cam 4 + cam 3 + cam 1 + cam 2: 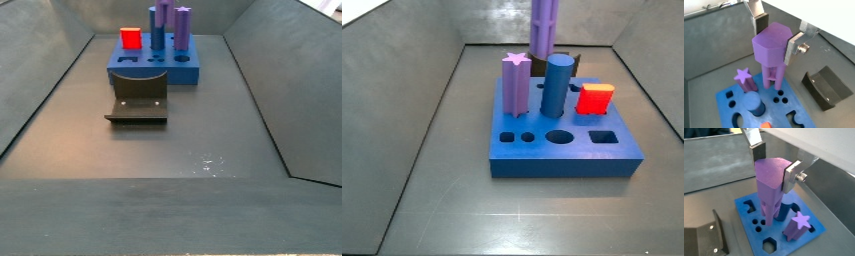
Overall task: Pick up the 3 prong object. Move up. Move to above the board. Insert the 3 prong object.
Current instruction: Insert the 3 prong object.
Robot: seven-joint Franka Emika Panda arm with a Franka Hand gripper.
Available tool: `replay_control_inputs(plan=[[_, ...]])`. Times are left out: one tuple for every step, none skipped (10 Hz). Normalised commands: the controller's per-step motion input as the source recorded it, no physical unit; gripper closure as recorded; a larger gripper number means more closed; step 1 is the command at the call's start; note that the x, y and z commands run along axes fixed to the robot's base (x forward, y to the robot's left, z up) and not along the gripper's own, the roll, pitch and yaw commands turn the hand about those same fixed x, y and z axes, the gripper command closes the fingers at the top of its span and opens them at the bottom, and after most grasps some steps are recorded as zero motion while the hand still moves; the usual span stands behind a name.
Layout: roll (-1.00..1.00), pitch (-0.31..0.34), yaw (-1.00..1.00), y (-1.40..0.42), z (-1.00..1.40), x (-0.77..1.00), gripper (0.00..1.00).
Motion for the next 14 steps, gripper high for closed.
replay_control_inputs(plan=[[-0.11, 0.0, 0.31, 0.08, -0.24, 0.18, 1.0], [-0.09, 0.0, 0.27, 0.11, -0.18, 0.32, 1.0], [-0.05, 0.0, 0.25, 0.09, -0.19, 0.21, 1.0], [-0.05, 0.0, 0.24, 0.09, -0.2, 0.21, 1.0], [-0.03, 0.0, 0.26, 0.13, -0.21, 0.18, 1.0], [-0.03, 0.0, 0.25, 0.11, -0.25, 0.11, 1.0], [-0.02, 0.0, 0.29, 0.15, -0.27, 0.14, 1.0], [-0.02, 0.0, 0.24, 0.13, -0.29, 0.06, 1.0], [-0.03, -0.003, 0.22, 0.11, -0.34, 0.02, 1.0], [-0.02, -0.003, 0.22, 0.08, -0.34, 0.02, 1.0], [-0.01, -0.009, 0.16, 0.0, -0.36, 0.0, 1.0], [0.0, -0.009, 0.03, 0.0, -0.42, 0.0, 1.0], [0.0, -0.01, -0.05, 0.0, -0.42, 0.01, 1.0], [0.0, -0.004, -0.11, 0.0, -0.32, 0.0, 1.0]])
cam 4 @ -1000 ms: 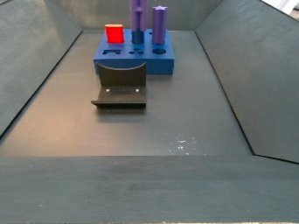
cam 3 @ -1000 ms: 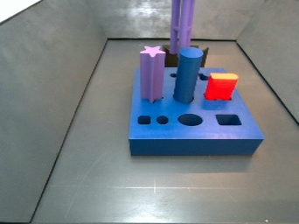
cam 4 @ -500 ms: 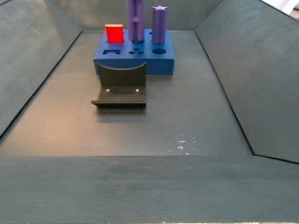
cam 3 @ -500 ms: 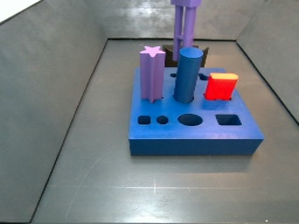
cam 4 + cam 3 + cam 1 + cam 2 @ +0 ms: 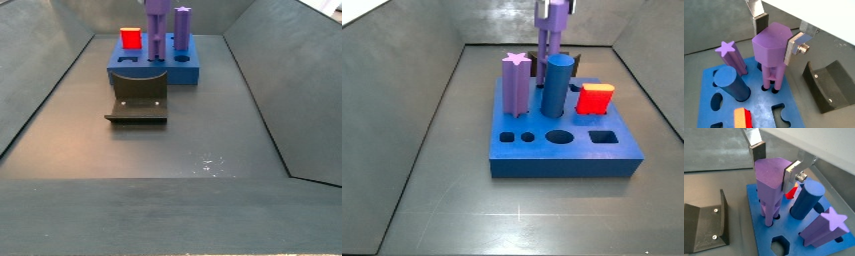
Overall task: Pick up the 3 prong object. Move up. Move to above the board. Insert the 3 prong object.
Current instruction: Insert the 3 prong object.
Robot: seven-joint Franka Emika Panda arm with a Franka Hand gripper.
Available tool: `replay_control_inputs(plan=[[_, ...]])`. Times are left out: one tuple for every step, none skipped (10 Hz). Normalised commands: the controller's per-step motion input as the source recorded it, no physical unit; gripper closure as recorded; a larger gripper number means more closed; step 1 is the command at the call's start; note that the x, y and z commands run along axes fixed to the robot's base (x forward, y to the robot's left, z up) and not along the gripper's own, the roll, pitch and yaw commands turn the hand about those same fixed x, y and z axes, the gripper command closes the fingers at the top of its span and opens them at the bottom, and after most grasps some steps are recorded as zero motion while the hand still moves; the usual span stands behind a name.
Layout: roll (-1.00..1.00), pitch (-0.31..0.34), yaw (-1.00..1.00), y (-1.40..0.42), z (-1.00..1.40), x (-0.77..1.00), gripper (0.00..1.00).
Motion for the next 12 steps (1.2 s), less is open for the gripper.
replay_control_inputs(plan=[[0.0, -0.034, -0.16, -0.02, -0.3, -0.04, 1.0], [0.0, -0.021, -0.21, -0.06, -0.33, -0.06, 1.0], [-0.01, -0.043, -0.28, -0.08, -0.32, -0.09, 1.0], [-0.03, -0.046, -0.32, -0.06, -0.31, -0.12, 1.0], [-0.04, -0.017, -0.19, 0.0, -0.08, 0.0, 1.0], [-0.04, -0.043, -0.11, -0.06, -0.12, 0.0, 1.0], [-0.06, -0.009, -0.05, -0.22, -0.23, 0.15, 1.0], [-0.05, 0.0, 0.0, -0.21, -0.22, 0.13, 1.0], [-0.06, 0.0, 0.0, -0.15, -0.13, 0.13, 1.0], [-0.05, 0.0, 0.0, -0.01, -0.05, 0.04, 1.0], [-0.11, 0.0, 0.0, -0.06, -0.03, 0.25, 1.0], [-0.13, 0.006, 0.0, -0.03, 0.0, 0.27, 1.0]])
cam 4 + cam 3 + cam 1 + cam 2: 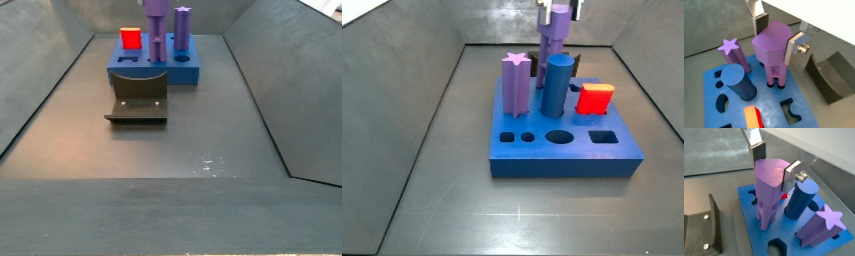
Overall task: Pick up the 3 prong object. Move up. Move to above the board. Insert the 3 prong object.
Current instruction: Insert the 3 prong object.
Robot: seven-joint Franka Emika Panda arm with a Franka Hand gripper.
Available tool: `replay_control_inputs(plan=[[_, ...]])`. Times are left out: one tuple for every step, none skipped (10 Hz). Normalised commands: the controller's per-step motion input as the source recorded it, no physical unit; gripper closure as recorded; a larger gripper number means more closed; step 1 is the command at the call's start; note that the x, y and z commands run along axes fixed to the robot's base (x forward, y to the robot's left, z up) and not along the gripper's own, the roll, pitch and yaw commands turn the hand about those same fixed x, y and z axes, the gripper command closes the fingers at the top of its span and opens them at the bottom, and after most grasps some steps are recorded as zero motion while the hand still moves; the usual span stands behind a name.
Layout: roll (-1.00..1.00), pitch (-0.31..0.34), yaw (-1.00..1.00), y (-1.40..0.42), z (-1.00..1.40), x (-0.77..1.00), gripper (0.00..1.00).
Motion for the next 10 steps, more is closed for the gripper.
replay_control_inputs(plan=[[-0.2, 0.0, 0.0, 0.0, 0.02, 0.2, 1.0], [-0.14, 0.0, 0.0, 0.0, 0.0, 0.15, 1.0], [-0.08, 0.0, 0.0, 0.0, -0.21, 0.09, 1.0], [0.0, -0.09, 0.0, -0.01, -1.0, 0.0, 1.0], [0.16, -0.024, 0.0, -0.03, -1.0, 0.0, 1.0], [0.1, -0.031, 0.0, 0.0, -1.0, -0.07, 1.0], [0.05, -0.019, 0.0, 0.0, -1.0, -0.07, 1.0], [0.02, -0.003, 0.0, 0.0, 0.0, 0.0, 1.0], [0.01, 0.0, -0.01, 0.0, 0.0, -0.01, 1.0], [0.0, 0.0, 0.0, 0.0, 0.0, 0.0, 1.0]])
